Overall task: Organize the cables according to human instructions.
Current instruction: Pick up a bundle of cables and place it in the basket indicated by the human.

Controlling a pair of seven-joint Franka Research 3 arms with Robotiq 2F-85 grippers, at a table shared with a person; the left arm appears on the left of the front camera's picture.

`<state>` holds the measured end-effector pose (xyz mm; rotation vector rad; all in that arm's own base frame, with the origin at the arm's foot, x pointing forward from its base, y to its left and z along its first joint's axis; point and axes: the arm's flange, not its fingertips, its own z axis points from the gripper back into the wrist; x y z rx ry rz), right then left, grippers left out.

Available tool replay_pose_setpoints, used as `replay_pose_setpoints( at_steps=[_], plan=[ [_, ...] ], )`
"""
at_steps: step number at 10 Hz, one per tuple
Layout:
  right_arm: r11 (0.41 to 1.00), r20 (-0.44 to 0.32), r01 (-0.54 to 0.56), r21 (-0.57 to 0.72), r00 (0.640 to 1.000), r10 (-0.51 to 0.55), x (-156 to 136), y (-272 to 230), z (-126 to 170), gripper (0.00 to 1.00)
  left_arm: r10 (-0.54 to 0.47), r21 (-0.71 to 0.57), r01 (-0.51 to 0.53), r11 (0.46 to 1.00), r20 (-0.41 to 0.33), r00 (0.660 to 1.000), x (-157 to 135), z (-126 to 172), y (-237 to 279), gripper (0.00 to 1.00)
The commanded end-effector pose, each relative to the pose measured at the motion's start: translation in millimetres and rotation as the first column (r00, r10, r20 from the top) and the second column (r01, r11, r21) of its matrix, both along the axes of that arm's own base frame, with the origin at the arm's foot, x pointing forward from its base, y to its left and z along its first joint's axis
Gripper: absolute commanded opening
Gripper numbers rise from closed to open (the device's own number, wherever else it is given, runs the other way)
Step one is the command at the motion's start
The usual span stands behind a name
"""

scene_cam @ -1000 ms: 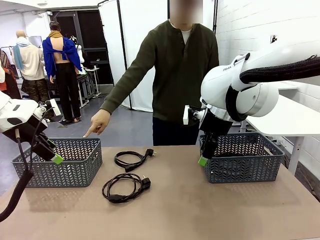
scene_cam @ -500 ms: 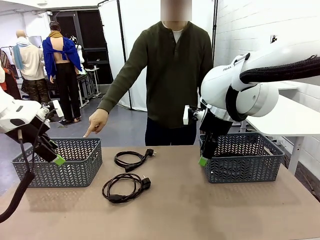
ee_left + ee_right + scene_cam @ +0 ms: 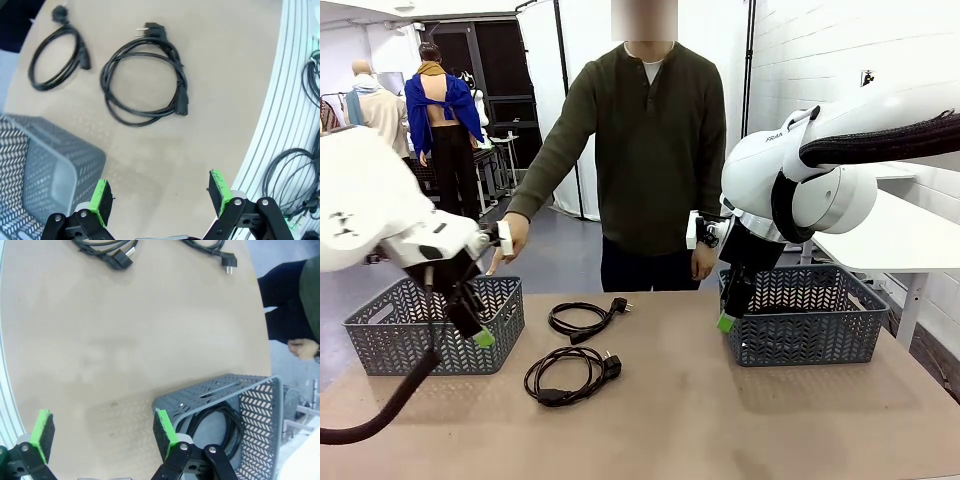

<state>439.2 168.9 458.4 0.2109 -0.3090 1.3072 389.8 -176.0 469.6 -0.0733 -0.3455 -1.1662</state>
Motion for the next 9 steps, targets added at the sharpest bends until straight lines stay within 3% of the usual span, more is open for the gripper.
replay_pose_setpoints(
  at_steps=[1,5,9],
  plan=[
    [1.000,0.005,0.001,-0.007,1.000,-0.001,0.9,-0.4,0.8,1.00,-0.088,0.027,0.089,0.996,-0.062,0.994,23.3,-1.5,-22.4,1.00],
    [1.000,0.005,0.001,-0.007,1.000,-0.001,0.9,-0.4,0.8,1.00,-0.133,-0.008,0.133,0.991,-0.146,0.980,44.8,-18.1,-55.8,1.00],
    [1.000,0.005,0.001,-0.007,1.000,-0.001,0.9,-0.4,0.8,1.00,-0.114,0.015,0.117,0.993,-0.125,0.986,36.4,-23.3,-60.0,1.00]
  ],
)
